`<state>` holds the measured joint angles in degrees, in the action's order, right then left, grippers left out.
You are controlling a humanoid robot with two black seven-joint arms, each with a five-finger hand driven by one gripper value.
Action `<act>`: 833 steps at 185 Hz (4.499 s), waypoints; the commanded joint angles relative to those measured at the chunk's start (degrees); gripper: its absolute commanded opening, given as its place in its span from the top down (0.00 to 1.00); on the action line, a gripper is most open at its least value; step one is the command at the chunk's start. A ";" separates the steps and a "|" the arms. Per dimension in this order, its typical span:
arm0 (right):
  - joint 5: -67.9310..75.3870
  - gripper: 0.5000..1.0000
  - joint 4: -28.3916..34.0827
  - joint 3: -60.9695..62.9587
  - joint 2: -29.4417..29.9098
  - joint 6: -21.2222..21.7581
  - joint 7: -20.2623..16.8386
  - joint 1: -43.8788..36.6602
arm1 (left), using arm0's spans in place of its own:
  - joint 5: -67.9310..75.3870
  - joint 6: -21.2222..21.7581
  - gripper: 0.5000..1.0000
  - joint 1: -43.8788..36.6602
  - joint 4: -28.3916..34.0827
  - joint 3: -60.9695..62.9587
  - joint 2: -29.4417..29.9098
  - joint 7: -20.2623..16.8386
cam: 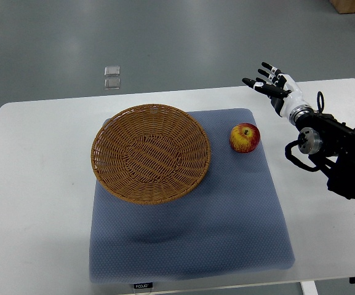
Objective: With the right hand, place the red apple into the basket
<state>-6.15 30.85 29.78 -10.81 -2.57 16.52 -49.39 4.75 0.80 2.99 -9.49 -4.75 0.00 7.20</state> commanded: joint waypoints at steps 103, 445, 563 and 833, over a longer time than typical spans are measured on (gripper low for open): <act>-6.51 0.16 0.35 -0.17 0.52 0.02 0.00 0.17 | -0.01 -0.01 0.00 0.00 0.17 -0.09 0.00 0.00; -71.63 0.17 13.62 -20.12 -13.19 14.87 6.94 -8.09 | -0.01 -0.01 0.00 0.00 0.35 0.00 0.00 0.00; -75.06 0.20 11.42 -25.21 -13.10 10.57 7.12 -8.18 | -0.01 -0.01 0.00 0.00 0.26 -0.09 0.00 0.00; -75.15 0.71 10.37 -38.30 10.81 8.81 10.98 -28.66 | -0.01 -0.01 0.00 -0.09 -0.09 -0.26 0.00 0.00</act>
<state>-81.21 41.62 -6.59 -0.20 6.29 27.13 -78.13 4.75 0.80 2.93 -9.50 -5.01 0.00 7.20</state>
